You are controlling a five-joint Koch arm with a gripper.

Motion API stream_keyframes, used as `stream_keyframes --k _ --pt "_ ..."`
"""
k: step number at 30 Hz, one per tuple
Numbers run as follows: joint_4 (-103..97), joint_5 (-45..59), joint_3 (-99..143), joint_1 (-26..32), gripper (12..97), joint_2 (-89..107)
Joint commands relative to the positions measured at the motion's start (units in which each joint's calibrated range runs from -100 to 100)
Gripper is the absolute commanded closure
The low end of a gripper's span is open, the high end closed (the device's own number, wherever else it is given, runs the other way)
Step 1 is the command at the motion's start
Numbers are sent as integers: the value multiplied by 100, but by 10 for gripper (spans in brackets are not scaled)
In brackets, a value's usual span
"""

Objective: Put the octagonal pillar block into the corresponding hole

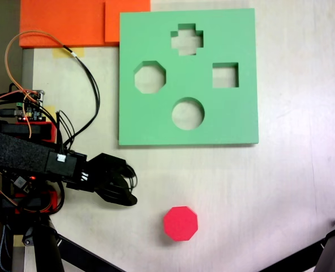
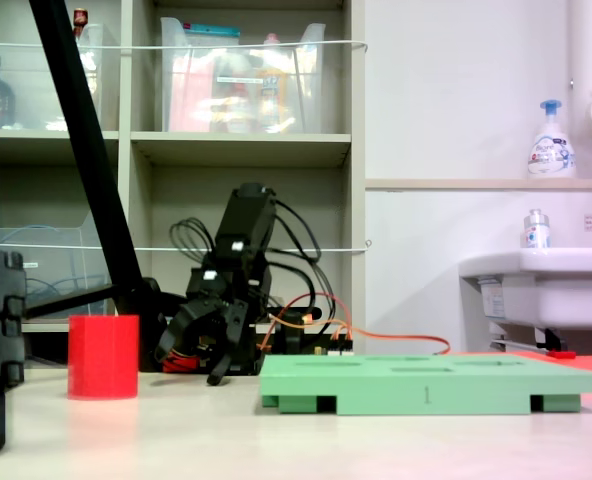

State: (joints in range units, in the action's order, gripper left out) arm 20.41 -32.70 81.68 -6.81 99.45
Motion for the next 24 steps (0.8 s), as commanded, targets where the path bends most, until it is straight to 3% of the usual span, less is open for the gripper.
stream_keyframes --k 1,8,9,13,19,24 --pt "1806 -308 -899 -15 694 55" --pt "4521 -484 -3970 -220 730 -364" --pt "4935 -488 -4479 -269 706 -769" --pt "7083 -542 -7011 -303 475 -3269" --pt "6996 -552 -7998 -361 249 -4778" --pt "7006 -537 -8856 -449 217 -6007"
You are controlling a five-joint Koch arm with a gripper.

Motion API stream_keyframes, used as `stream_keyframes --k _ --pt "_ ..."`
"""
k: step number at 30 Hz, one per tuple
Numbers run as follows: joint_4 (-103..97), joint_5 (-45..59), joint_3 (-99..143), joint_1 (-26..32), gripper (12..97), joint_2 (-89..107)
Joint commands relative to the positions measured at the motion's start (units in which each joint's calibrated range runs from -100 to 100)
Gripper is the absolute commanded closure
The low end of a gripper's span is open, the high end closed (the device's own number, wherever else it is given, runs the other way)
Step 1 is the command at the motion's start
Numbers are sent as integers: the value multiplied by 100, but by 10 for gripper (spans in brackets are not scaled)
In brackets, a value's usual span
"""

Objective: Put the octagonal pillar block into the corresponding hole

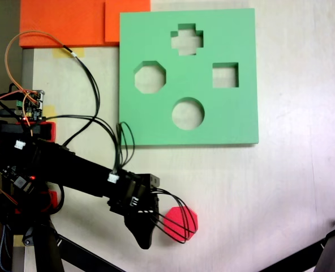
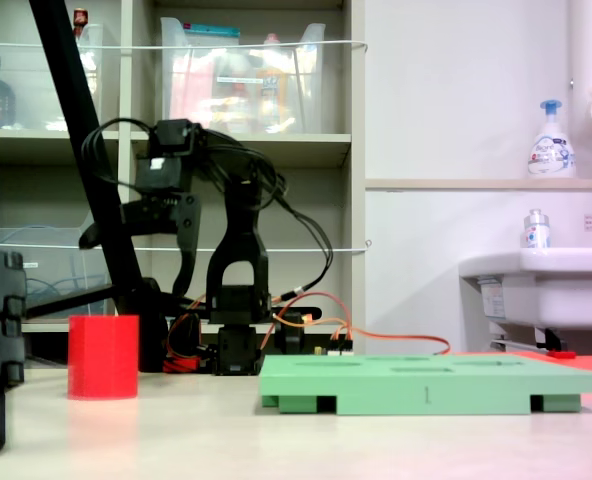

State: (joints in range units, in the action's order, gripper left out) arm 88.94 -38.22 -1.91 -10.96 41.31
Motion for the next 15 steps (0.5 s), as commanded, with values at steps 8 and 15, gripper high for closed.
stream_keyframes --k 8,15 --pt "153 63 -1683 -68 217 -2092" --pt "-11 78 -2012 -59 217 -3293"
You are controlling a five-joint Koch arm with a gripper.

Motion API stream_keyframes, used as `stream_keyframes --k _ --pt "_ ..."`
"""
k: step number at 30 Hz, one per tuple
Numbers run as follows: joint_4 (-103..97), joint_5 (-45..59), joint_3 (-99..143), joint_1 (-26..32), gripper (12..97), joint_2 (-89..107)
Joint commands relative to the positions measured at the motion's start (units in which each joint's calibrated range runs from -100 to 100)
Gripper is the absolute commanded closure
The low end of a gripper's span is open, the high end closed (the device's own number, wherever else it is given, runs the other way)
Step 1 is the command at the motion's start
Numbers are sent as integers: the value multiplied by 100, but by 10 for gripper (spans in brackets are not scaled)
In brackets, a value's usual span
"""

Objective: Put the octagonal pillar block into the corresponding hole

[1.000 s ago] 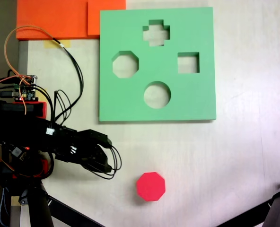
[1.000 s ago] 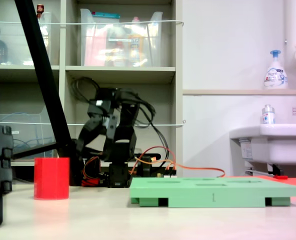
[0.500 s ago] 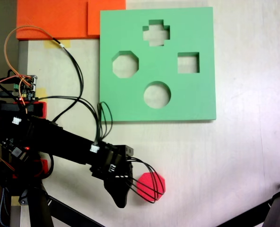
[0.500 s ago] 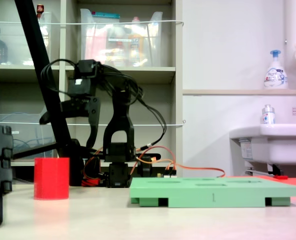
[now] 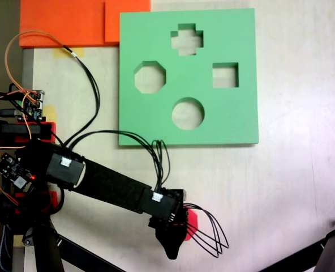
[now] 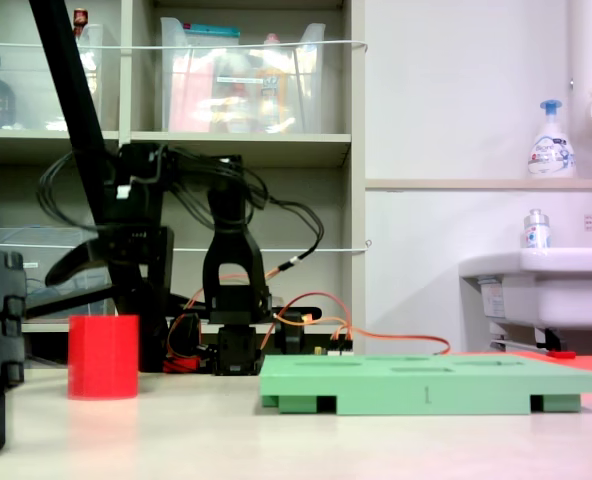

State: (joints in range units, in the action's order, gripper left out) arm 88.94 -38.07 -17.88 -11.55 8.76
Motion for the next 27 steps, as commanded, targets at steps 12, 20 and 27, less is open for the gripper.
stream_keyframes --k 12,20,27 --pt "-59 171 -565 0 228 -862" --pt "47 176 -555 -5 525 -917" --pt "461 171 -535 -24 699 -917"
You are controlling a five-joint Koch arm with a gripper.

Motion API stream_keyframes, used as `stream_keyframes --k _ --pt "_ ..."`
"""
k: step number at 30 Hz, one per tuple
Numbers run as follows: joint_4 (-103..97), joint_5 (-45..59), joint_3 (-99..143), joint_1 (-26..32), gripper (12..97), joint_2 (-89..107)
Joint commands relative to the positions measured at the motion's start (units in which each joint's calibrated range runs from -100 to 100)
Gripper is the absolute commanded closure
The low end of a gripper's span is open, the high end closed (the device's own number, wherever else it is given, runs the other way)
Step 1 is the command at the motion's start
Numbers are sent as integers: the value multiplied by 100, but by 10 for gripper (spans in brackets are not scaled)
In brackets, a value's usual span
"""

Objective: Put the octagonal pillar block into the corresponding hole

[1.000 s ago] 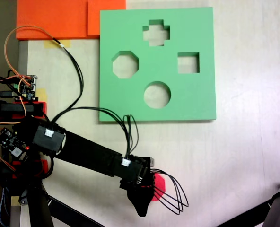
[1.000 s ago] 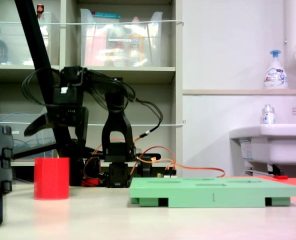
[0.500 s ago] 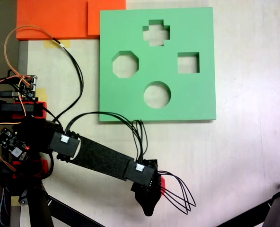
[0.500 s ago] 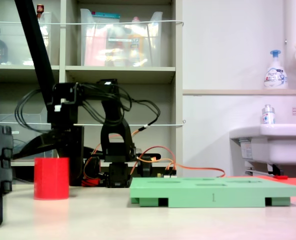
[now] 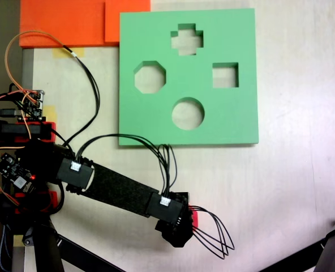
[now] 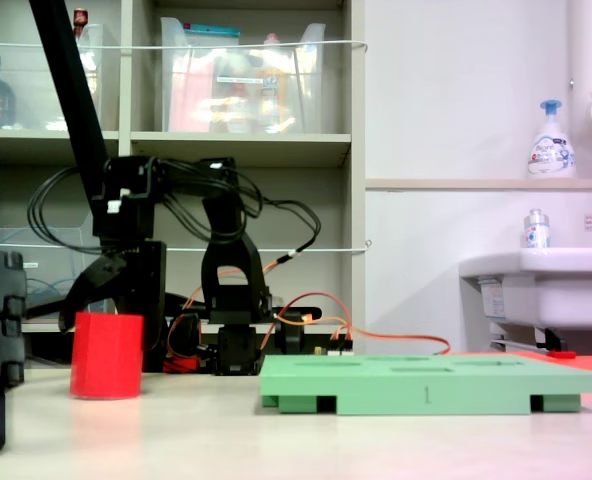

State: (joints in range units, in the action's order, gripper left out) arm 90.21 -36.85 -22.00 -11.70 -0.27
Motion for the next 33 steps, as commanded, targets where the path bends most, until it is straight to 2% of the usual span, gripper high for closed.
stream_keyframes --k 1,3,10,16,23,28,33 --pt "411 44 -113 -20 718 -1" --pt "517 44 -83 -34 740 -1" --pt "883 -10 -93 -63 740 251" --pt "979 -190 -113 -44 742 1326" --pt "979 -493 -183 254 742 2709" --pt "979 -772 -303 786 742 3393" --pt "979 -1485 -193 1792 742 3617"
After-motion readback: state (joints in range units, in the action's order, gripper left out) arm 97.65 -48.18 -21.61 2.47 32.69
